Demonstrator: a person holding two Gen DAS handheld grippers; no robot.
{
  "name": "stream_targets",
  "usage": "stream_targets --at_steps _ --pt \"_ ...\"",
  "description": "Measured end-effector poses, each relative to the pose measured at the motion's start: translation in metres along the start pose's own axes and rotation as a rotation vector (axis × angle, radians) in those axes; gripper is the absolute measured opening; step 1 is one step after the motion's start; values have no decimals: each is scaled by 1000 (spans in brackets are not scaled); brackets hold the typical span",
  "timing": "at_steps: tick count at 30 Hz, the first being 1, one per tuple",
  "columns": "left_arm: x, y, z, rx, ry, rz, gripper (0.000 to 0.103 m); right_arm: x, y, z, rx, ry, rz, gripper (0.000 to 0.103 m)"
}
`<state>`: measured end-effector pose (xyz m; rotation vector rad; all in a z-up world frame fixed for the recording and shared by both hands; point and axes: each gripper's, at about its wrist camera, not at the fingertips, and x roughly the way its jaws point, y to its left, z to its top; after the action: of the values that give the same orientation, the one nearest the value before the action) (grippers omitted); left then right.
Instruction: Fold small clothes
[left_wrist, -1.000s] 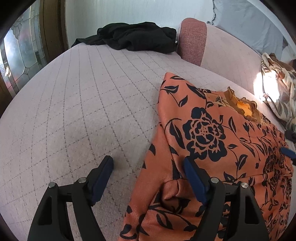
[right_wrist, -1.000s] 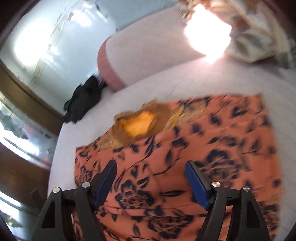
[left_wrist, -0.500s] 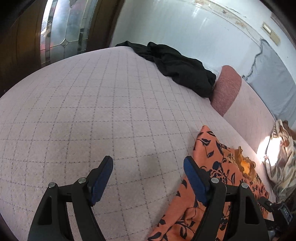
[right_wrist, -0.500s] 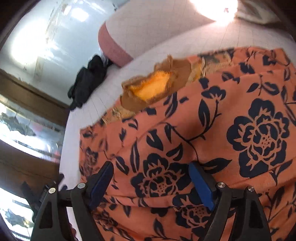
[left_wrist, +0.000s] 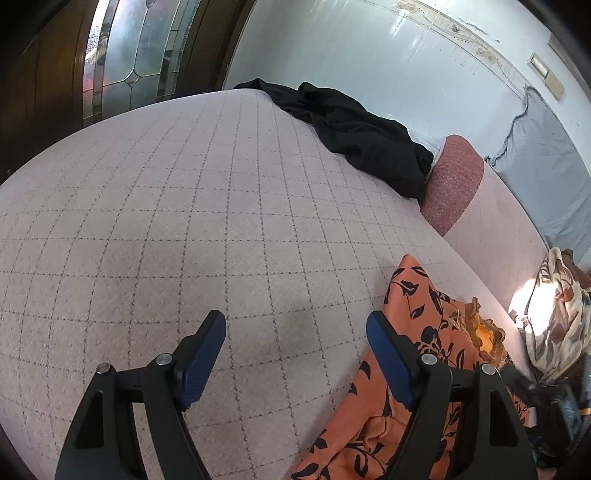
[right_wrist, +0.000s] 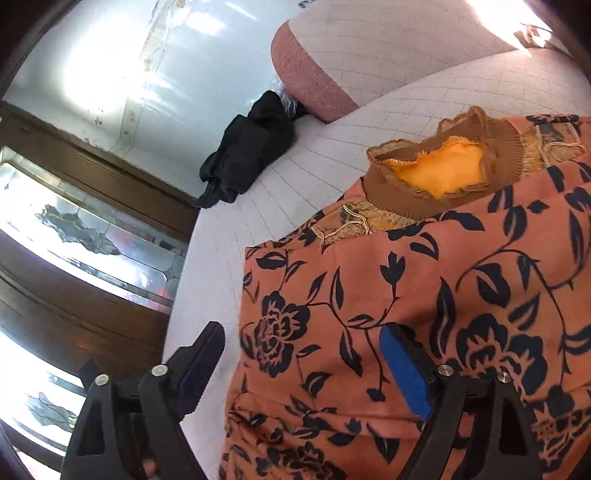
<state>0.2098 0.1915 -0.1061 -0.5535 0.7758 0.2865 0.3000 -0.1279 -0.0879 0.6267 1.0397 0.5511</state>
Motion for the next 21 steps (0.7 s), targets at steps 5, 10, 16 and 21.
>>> stream_targets --at_steps 5,10,16,21 --pt "1 -4 -4 44 8 6 79 -8 -1 2 46 -4 36 89" --pt "1 -4 -7 54 6 13 79 -68 -44 13 36 -103 -67 89" --pt "8 -13 -10 80 18 15 79 -139 -188 8 457 -277 43 70" --pt "8 -27 -16 135 16 4 79 -159 -171 24 321 -304 82 82"
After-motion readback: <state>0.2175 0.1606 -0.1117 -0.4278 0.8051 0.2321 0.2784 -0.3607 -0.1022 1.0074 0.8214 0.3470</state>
